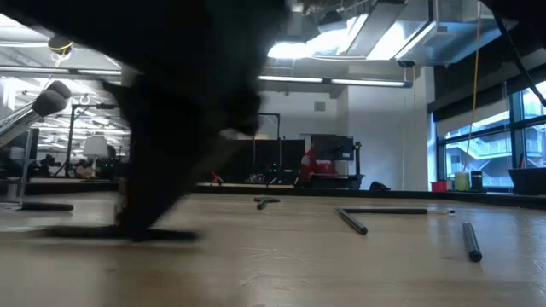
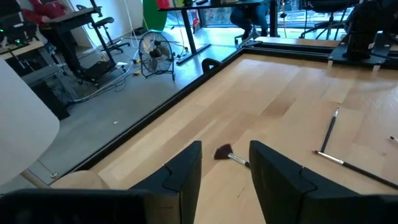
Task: Put items in baskets/containers
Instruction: Put the black eyeshadow brush into the transparent organizer
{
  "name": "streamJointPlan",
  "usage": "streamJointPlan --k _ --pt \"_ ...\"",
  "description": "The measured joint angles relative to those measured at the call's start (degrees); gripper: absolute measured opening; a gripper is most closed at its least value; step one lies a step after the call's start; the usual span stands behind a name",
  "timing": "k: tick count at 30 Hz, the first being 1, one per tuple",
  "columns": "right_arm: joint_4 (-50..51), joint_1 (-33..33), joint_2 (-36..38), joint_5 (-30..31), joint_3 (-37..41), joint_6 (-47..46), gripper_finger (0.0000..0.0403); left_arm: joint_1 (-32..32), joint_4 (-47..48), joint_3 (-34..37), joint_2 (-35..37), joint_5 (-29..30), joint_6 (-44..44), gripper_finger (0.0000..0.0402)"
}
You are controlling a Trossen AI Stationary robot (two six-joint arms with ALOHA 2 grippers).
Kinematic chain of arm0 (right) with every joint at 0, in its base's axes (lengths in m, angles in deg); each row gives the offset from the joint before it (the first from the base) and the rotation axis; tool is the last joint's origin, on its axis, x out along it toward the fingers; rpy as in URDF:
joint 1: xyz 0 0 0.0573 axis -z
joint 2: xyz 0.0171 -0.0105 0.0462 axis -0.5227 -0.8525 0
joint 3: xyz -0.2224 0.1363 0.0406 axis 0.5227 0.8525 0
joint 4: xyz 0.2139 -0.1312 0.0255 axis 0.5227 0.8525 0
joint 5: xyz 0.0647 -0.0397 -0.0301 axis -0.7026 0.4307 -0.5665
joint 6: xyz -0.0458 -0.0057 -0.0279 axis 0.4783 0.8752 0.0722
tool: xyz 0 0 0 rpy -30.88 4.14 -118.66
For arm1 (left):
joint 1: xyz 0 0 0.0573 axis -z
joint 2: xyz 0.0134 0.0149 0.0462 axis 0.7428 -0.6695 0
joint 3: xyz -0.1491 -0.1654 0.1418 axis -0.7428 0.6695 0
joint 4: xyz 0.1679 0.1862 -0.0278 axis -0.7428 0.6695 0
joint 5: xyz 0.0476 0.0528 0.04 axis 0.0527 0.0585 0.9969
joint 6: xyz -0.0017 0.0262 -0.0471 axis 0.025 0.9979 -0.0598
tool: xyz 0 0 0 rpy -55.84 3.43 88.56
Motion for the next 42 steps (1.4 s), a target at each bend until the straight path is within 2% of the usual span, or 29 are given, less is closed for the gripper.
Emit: streamJointPlan --k 4,7,9,13,17,22,27,30,34,38,42 --pt "13.5 -0.2 3.8 10.4 -0.1 -2.5 0.0029 0.0 0.0 0.0 0.0 0.0 0.0 0.013" --pt "24.6 -0.2 5.7 17.9 0.2 -8.4 0.0031 0.0 0.0 0.0 0.0 -0.3 -0.1 0.013" --pt "28.5 -0.1 7.3 21.3 2.5 -12.6 0.0031 0.0 0.0 0.0 0.0 -1.0 -0.3 0.013" --pt "29.6 -0.2 13.7 24.7 10.7 -19.0 0.003 0.0 0.0 0.0 0.0 -1.7 -1.5 0.013" --pt "21.9 -0.4 23.6 24.9 26.3 -24.5 0.003 0.0 0.0 0.0 0.0 -3.3 -1.6 0.013" --pt "-0.3 -0.4 40.8 23.6 51.0 -27.1 0.003 -0.2 -0.1 0.0 0.0 -2.6 -2.5 0.013" --pt "-35.4 0.0 55.4 23.3 75.8 -20.9 0.003 -2.6 -1.9 0.0 -0.2 -1.2 -3.1 0.013" --pt "-59.6 0.8 61.0 23.4 88.4 -14.5 0.003 -5.0 -4.3 0.0 -1.4 -1.1 -1.6 0.013" --pt "-88.5 1.9 63.9 23.5 100.9 -4.5 0.0031 -9.1 -11.1 0.0 -4.5 -2.4 4.2 0.013" --pt "-109.5 4.2 64.4 19.9 108.1 4.5 0.0032 -14.5 -23.5 0.0 -7.5 -10.6 16.6 0.0129" --pt "-120.3 8.2 64.4 13.0 110.1 10.5 0.0032 -20.0 -39.9 0.0 -11.6 -23.6 31.5 0.0129"
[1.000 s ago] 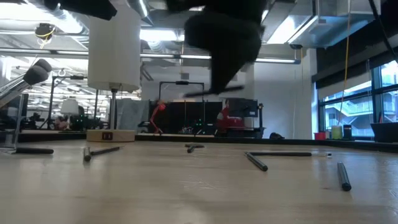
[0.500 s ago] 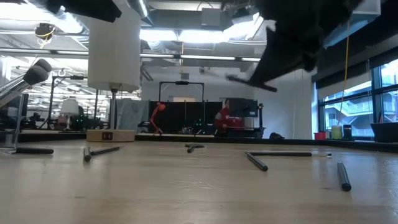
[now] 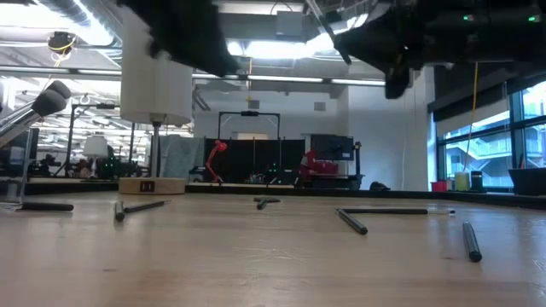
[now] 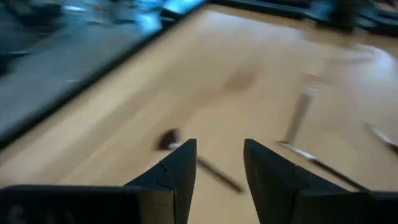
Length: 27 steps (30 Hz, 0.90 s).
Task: Put items in baskets/containers
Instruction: Put the black eyeshadow brush into the transparent organizer
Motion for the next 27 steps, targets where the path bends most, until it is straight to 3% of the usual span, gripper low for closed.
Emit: streamJointPlan --k 3,11,22,27 --pt "-2.8 3.1 0.0 -5.5 -0.3 2.9 0.0033 -3.0 -11.6 0.0 -3.7 -7.5 9.2 0.0129" --pt "-8.0 5.5 0.3 -16.9 -0.4 3.6 0.0033 -6.3 -24.9 0.0 -7.2 -8.7 18.5 0.013" --pt "-10.1 5.2 0.7 -20.1 -0.1 3.2 0.0033 -8.8 -33.9 0.0 -5.7 -20.9 26.4 0.013" --pt "-9.0 4.6 0.7 -20.3 -0.2 3.6 0.0033 -7.4 -36.6 0.0 -5.8 -21.6 28.4 0.013"
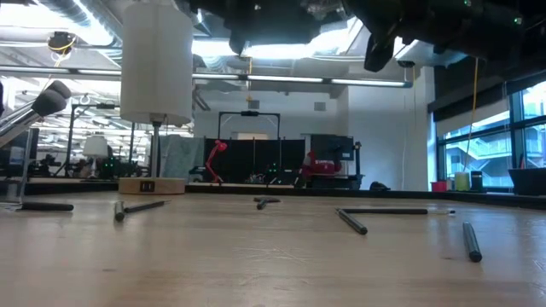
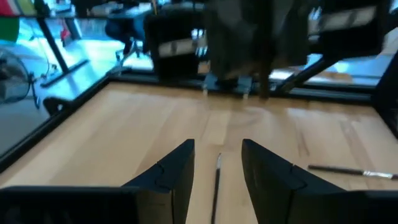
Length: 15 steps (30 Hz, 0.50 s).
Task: Put items in baskets/containers
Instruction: Put the black eyeshadow brush into the transparent organizer
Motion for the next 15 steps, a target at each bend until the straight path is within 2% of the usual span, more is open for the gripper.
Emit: streamJointPlan --k 6,9,12,15 --pt "5.3 -0.8 -0.1 0.0 0.0 0.0 0.0033 1.2 -2.8 0.0 0.6 0.2 1.6 0.0135" --pt "2.5 -1.4 -0.1 0.1 1.1 0.0 0.0033 1.0 -3.4 0.6 0.6 0.6 1.6 0.0155" --pt "-2.6 -1.4 -0.1 0.1 3.8 -0.1 0.0033 0.5 -9.6 3.7 0.6 -0.1 1.5 0.0183" --pt "-5.7 -1.4 -0.1 0.7 6.1 0.0 0.0033 -0.3 -20.9 7.2 0.6 -2.6 1.6 0.0209"
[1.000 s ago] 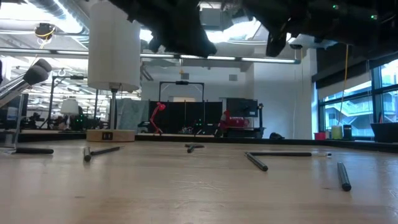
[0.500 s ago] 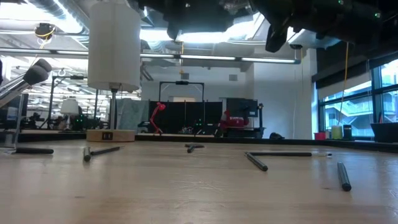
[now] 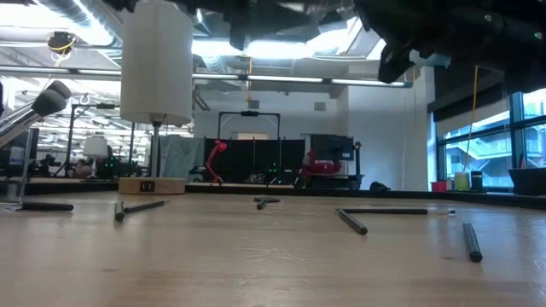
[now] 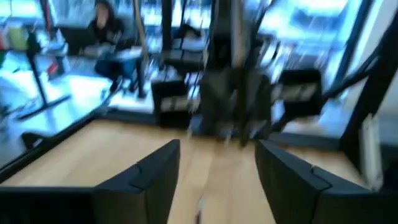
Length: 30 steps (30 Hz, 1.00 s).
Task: Put items in baskets/containers
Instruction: Put the black eyeshadow brush into the transparent organizer
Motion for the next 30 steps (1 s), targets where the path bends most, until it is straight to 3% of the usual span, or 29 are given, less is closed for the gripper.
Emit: streamJointPlan --k 5,14,23,30 --pt "-0.5 0.0 -0.2 0.0 0.3 0.5 0.0033 -1.9 -13.5 4.4 0.0 -5.5 -0.3 0.022" --pt "-0.1 0.0 -5.9 0.0 -4.7 0.4 0.0033 -3.0 -19.5 4.9 -1.0 -14.3 -1.0 0.0198" --pt "-0.1 0.0 -11.8 -0.1 -8.7 0.0 0.0033 -1.5 -20.3 4.9 -1.0 -13.9 -0.5 0.0174" --pt "-0.2 0.0 -12.3 -0.1 -9.3 0.0 0.0033 -1.5 -20.3 4.9 -1.0 -13.8 -0.5 0.0119"
